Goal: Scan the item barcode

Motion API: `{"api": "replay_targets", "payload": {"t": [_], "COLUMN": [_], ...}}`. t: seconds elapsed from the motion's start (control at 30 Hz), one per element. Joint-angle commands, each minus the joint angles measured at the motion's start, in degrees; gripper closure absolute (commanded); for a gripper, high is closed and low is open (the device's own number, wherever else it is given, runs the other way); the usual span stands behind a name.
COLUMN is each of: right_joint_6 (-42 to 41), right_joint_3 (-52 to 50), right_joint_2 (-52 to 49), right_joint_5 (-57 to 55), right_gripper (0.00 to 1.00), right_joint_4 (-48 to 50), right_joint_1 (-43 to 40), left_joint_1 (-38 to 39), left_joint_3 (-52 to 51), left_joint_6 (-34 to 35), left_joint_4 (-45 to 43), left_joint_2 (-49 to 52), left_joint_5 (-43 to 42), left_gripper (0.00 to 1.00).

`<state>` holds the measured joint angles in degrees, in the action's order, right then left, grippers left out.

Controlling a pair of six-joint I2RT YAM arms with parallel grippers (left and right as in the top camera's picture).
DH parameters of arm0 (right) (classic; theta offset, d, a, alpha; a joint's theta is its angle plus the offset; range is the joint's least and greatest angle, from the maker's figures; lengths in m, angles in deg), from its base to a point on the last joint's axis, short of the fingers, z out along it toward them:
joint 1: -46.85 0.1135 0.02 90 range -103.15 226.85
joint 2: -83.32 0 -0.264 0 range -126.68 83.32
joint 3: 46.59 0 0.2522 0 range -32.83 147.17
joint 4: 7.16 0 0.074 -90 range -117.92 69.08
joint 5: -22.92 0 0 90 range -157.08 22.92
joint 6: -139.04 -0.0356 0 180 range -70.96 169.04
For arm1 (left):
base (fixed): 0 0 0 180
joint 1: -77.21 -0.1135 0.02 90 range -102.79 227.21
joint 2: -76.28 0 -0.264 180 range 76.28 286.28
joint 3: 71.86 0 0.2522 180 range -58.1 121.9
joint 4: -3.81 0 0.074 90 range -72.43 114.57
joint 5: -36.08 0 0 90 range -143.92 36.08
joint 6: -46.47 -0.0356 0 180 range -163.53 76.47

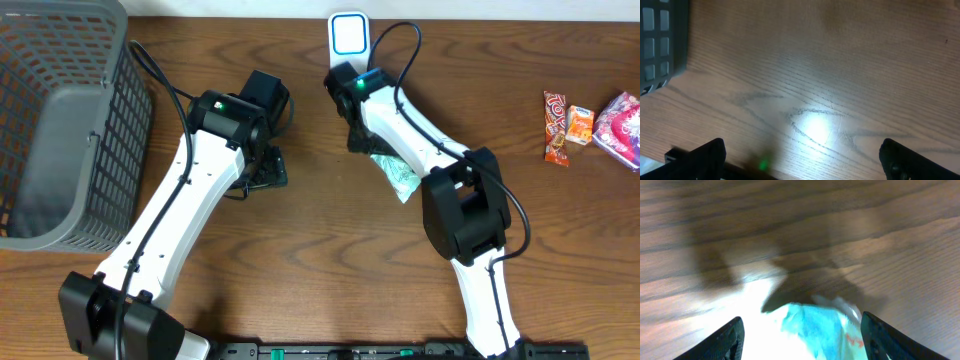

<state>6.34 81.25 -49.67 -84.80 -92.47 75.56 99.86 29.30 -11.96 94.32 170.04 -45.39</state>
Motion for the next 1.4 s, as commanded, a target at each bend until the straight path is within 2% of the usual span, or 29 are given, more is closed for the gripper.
{"api": "replay_targets", "payload": {"t": [0.0, 0.07, 0.17, 0.33, 0.5, 0.57, 0.67, 0.77, 0.8, 0.9, 0.93, 0.97, 1.17, 1.27, 1.37], "right_joint_6": [1.7, 3.3, 10.0, 21.6, 27.3, 29.4, 36.7, 39.8, 39.8, 39.8, 39.8, 39.8, 37.3, 28.1, 12.5], "right_joint_3": [8.3, 12.6, 17.9, 17.6, 12.2, 8.7, 2.4, -4.3, -6.2, -9.7, -9.9, -9.8, -4.9, 0.2, 5.7], "right_joint_2": [1.5, 1.5, 1.5, 1.5, 1.5, 1.5, 1.5, 1.5, 1.5, 1.5, 1.5, 1.5, 1.7, 1.7, 1.7], "right_joint_5": [3.3, 3.6, 6.3, 10.6, 10.6, 12.5, 21.0, 25.8, 26.3, 26.9, 26.9, 26.9, 24.9, 15.2, 0.2], "right_gripper": [0.25, 0.16, 0.11, 0.01, 0.01, 0.01, 0.01, 0.11, 0.25, 0.81, 0.92, 0.99, 0.99, 0.99, 0.99], "right_joint_4": [-3.3, -6.2, -10.4, -17.0, -22.6, -21.8, -17.6, -12.3, -10.8, -8.4, -8.4, -8.6, -12.5, -15.8, -20.9], "right_joint_1": [-1.7, -2.7, -4.5, -6.2, -7.6, -8.5, -9.9, -11.0, -11.2, -11.4, -11.4, -11.4, -11.5, -11.4, -11.1], "left_joint_1": [0.0, 0.0, 0.0, 0.0, 0.0, 0.0, 0.0, 0.0, 0.0, 0.0, 0.0, 0.0, 0.0, 0.0, 0.0], "left_joint_3": [0.1, 0.1, 0.1, 0.1, 0.1, 0.1, 0.1, 0.1, 0.1, 0.1, 0.1, 0.1, 0.1, 0.1, 0.1], "left_joint_6": [0.7, 0.7, 0.7, 0.7, 0.7, 0.7, 0.7, 0.7, 0.7, 0.7, 0.7, 0.7, 0.7, 0.7, 0.7], "left_joint_4": [0.3, 0.3, 0.3, 0.3, 0.3, 0.3, 0.3, 0.3, 0.3, 0.3, 0.3, 0.3, 0.3, 0.3, 0.3], "left_joint_2": [0.4, 0.4, 0.4, 0.4, 0.4, 0.4, 0.4, 0.4, 0.4, 0.4, 0.4, 0.4, 0.4, 0.4, 0.4], "left_joint_5": [1.0, 1.0, 1.0, 1.0, 1.0, 1.0, 1.0, 1.0, 1.0, 1.0, 1.0, 1.0, 1.0, 1.0, 1.0], "left_gripper": [0.02, 0.02, 0.02, 0.02, 0.02, 0.02, 0.02, 0.02, 0.02, 0.02, 0.02, 0.02, 0.02, 0.02, 0.02]}}
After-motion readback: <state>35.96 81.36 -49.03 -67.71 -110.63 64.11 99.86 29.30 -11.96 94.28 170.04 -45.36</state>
